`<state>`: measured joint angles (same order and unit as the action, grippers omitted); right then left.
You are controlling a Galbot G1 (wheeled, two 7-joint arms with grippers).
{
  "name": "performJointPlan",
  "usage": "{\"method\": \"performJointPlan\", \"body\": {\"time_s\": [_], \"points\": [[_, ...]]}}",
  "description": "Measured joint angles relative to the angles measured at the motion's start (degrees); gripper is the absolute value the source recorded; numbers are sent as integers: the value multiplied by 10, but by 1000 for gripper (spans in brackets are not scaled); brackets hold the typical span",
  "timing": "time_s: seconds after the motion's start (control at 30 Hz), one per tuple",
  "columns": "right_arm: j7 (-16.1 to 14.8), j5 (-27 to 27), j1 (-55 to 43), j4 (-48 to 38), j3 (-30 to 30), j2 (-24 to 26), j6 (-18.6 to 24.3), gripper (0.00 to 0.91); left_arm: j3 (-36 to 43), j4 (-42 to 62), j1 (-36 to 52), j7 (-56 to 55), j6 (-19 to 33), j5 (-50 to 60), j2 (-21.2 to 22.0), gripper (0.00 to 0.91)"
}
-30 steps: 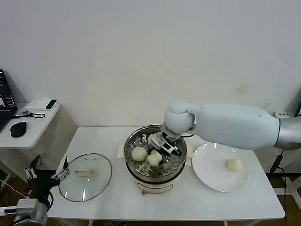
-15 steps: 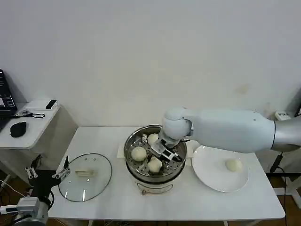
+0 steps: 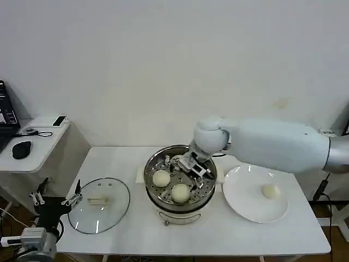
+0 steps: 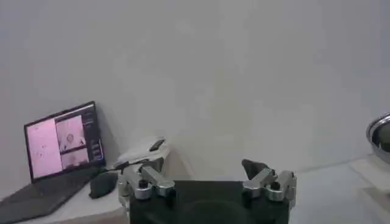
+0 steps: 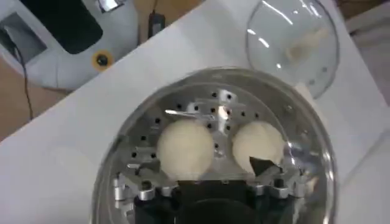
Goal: Take steamed baozi put them in steamer then cover it.
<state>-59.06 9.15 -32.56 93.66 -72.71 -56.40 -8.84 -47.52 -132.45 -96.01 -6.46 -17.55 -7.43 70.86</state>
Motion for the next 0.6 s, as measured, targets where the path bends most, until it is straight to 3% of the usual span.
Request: {"method": "performJointPlan", "body": {"time_s": [0.3, 0.6], "points": [[4, 10, -17, 5, 23, 54, -44, 907, 9, 5, 10, 0, 0, -3, -11, 907], [5, -15, 9, 19, 58, 171, -71, 907, 28, 9, 18, 1, 2, -3, -26, 907]]}}
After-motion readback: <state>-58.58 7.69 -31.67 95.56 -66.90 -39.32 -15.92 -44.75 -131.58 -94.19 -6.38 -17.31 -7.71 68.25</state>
